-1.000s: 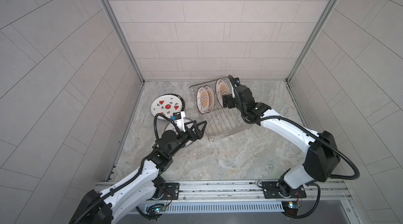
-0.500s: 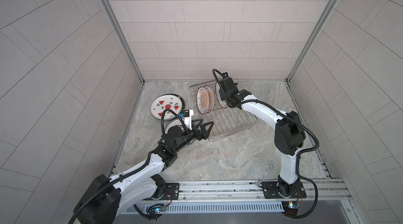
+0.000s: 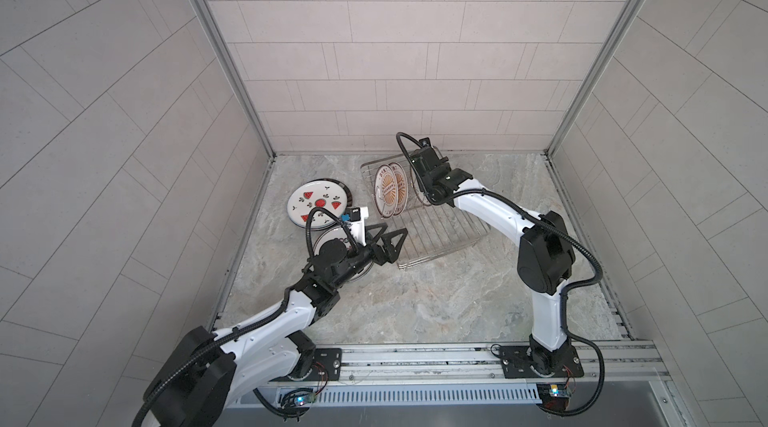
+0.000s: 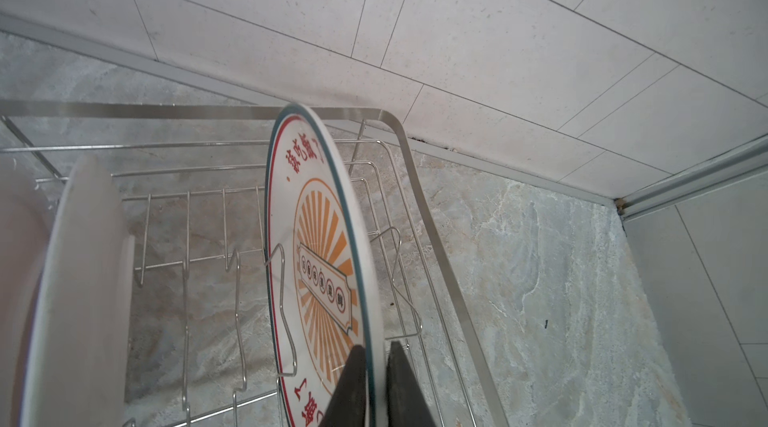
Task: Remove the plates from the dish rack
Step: 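Lower the right gripper onto the nearest sunburst plate's rim while the left returns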
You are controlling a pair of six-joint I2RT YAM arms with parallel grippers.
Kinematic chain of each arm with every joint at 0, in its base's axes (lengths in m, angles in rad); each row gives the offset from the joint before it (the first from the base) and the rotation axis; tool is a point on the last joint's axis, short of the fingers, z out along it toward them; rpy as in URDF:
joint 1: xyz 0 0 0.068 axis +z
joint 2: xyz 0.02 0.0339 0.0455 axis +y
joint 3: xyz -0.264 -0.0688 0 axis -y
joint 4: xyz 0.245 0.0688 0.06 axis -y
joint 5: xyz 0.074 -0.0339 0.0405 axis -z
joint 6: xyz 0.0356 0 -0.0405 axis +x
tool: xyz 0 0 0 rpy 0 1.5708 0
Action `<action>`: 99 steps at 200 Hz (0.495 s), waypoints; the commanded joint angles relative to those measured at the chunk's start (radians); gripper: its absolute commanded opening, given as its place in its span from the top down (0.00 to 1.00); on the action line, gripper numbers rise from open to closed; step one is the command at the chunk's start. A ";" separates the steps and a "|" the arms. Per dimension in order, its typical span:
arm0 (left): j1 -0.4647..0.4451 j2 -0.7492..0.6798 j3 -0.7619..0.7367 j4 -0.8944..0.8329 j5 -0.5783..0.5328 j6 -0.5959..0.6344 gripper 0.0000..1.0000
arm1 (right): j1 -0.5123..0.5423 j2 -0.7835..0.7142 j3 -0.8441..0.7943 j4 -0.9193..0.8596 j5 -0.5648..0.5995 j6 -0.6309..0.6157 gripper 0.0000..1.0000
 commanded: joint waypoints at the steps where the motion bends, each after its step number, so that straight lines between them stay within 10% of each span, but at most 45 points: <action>1: -0.004 -0.025 -0.017 0.060 -0.021 0.004 0.00 | 0.008 0.028 0.031 -0.043 0.048 -0.001 0.87; 99: -0.005 -0.103 -0.034 -0.019 -0.052 0.035 0.00 | 0.080 -0.064 -0.007 0.031 0.252 -0.048 1.00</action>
